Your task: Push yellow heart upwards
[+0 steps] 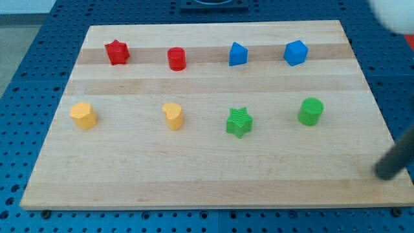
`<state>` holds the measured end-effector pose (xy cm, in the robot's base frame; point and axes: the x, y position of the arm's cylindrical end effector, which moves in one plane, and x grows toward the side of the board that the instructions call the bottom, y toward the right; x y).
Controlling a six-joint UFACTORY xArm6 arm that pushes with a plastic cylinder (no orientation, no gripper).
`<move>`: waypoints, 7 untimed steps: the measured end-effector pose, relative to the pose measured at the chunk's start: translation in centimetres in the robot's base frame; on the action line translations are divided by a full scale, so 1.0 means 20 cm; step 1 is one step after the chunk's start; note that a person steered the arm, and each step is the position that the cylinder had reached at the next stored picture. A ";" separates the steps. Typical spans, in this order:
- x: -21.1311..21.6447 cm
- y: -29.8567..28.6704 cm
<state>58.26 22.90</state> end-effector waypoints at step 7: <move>-0.32 -1.43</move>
<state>51.87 -5.67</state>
